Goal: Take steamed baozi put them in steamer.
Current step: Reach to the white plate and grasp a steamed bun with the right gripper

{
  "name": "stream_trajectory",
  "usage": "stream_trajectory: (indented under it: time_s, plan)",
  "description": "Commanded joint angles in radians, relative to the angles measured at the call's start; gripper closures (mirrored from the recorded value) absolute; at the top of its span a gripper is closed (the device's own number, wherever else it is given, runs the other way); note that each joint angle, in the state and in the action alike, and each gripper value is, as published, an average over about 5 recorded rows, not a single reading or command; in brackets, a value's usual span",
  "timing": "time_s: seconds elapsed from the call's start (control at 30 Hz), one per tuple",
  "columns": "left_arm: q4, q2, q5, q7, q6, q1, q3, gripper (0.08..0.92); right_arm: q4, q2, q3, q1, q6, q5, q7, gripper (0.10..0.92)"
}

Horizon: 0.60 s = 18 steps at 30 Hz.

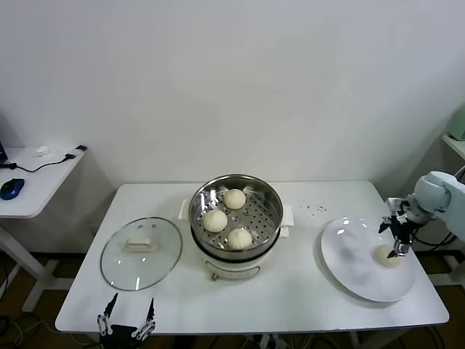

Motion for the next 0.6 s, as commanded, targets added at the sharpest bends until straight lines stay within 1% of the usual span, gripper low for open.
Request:
stream_trajectory:
  time_s: [0.03, 0.3, 0.6]
  plan:
    - [0.006, -0.003, -0.004, 0.0, 0.002, -0.001, -0.001, 0.177, -0.156, 0.039, 0.201, -0.166, 0.059, -0.14, -0.008, 0.203]
    - [0.014, -0.009, -0.001, 0.001, 0.001, -0.004, -0.002, 0.177, -0.186, 0.086, 0.214, -0.183, 0.07, -0.17, -0.014, 0.203]
    - [0.018, -0.009, 0.003, 0.0, 0.002, -0.005, -0.002, 0.177, -0.217, 0.133, 0.227, -0.179, 0.082, -0.166, -0.015, 0.204]
